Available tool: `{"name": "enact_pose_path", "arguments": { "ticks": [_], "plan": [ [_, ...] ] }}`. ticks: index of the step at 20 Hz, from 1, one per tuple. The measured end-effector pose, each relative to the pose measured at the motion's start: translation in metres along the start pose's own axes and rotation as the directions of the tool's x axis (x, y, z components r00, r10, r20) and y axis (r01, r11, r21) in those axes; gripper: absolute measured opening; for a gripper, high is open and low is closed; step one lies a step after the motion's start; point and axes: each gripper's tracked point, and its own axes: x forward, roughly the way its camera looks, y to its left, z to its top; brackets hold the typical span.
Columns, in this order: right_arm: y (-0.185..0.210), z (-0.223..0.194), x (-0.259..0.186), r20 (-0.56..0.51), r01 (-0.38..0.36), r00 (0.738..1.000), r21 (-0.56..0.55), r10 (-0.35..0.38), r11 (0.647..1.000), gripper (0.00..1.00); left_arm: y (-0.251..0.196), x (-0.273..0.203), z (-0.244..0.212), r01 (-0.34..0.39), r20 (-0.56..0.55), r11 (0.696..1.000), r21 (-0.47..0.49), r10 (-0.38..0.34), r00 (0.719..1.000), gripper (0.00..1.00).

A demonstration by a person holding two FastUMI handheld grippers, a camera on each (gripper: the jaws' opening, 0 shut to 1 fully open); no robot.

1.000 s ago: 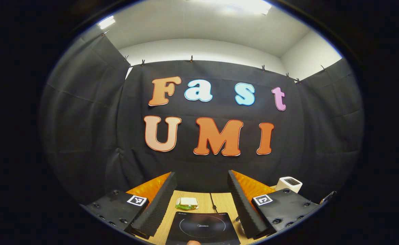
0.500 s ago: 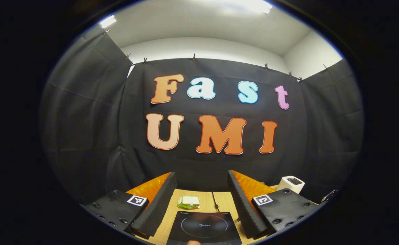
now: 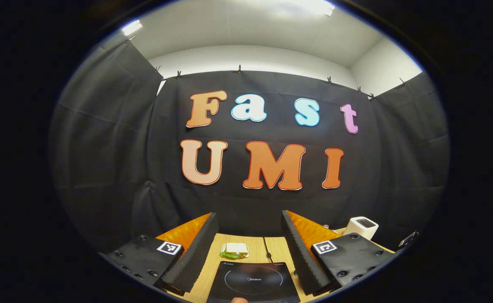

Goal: First push the handle of the pot to place it horizontally, then grasp the pot with both hands and set it on the induction cooktop.

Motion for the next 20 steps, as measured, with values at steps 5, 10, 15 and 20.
{"name": "enact_pose_path", "arguments": {
  "ticks": [5,10,15,20],
  "plan": [
    [-0.004,0.005,0.006,0.000,-0.005,1.000,0.012,0.005,1.000,0.00,-0.002,0.002,-0.001,0.001,-0.001,1.000,-0.005,-0.001,1.000,0.97],
    [-0.007,0.009,0.011,-0.005,-0.018,1.000,0.023,0.018,1.000,0.00,-0.004,0.005,-0.001,-0.003,-0.003,1.000,-0.003,0.003,1.000,0.98],
    [-0.010,0.012,0.017,-0.007,-0.021,1.000,0.033,0.021,0.999,0.00,-0.006,0.007,-0.002,-0.002,-0.005,1.000,-0.002,0.002,1.000,0.99],
    [-0.012,0.015,0.021,-0.006,-0.023,1.000,0.032,0.023,0.999,0.00,-0.007,0.009,-0.004,-0.003,-0.008,1.000,-0.003,0.003,1.000,0.98]
  ]
}}
